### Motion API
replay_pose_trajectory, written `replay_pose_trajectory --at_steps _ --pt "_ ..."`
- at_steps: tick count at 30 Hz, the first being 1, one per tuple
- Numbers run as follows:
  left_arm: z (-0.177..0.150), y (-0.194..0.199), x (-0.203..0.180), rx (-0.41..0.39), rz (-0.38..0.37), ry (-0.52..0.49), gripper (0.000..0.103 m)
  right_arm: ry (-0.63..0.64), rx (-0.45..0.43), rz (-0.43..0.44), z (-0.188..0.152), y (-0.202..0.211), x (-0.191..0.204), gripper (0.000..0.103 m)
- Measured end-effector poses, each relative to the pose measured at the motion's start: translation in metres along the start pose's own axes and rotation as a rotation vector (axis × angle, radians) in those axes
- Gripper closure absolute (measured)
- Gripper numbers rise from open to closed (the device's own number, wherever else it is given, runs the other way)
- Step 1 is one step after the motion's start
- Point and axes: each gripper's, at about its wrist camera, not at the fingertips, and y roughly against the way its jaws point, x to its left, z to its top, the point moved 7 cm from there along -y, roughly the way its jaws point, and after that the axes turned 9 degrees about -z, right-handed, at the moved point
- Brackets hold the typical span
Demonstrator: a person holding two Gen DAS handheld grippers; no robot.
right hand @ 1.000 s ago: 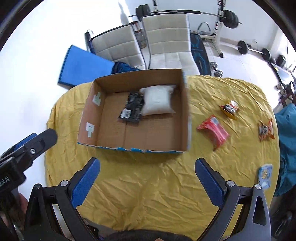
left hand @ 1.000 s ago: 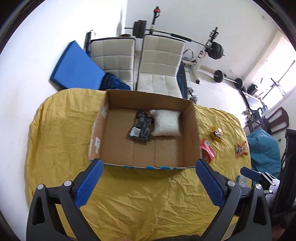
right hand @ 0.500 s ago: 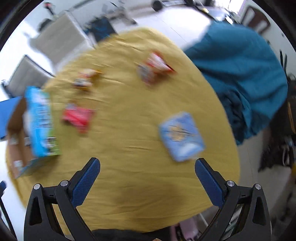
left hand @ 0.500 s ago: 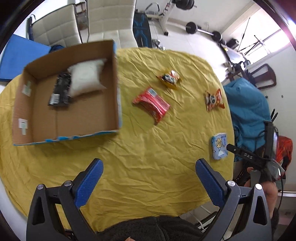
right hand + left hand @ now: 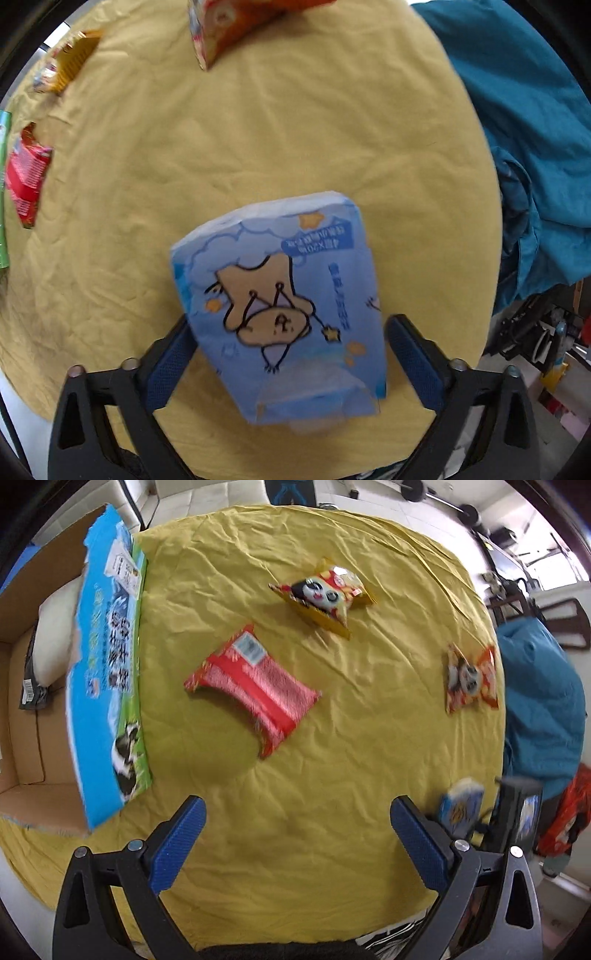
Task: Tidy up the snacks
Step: 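Grasp the red wrapper with the left gripper while the right grasps the blue tissue pack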
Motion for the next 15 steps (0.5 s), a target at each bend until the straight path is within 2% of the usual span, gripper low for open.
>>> replay_pose_trajectory --at_steps 1,4,6,9,13,15 --pt "0.008 -0.005 0.000 0.005 0.006 0.003 0.001 0.004 0.012 -0.010 0.001 -0.002 -0.001 0.030" --pt "0.034 -0.020 0.006 0.006 0.042 0.030 0.001 -0.010 0.023 -0.001 0.007 0.002 -0.002 0.043" --pt "0.047 -0.032 0.015 0.011 0.056 0.059 0.003 -0.027 0.004 0.030 0.017 0.013 -0.002 0.043" --pt "0.056 -0.049 0.031 0.041 0.064 0.127 0.015 -0.047 -0.027 0.092 0.037 0.027 0.002 0.043" --pt "0.065 -0.069 0.052 0.060 0.011 0.251 0.018 -0.060 -0.045 0.131 0.063 0.034 0.010 0.043" --pt "0.071 -0.078 0.057 0.065 -0.012 0.281 0.026 -0.059 -0.048 0.144 0.070 0.037 0.015 0.043"
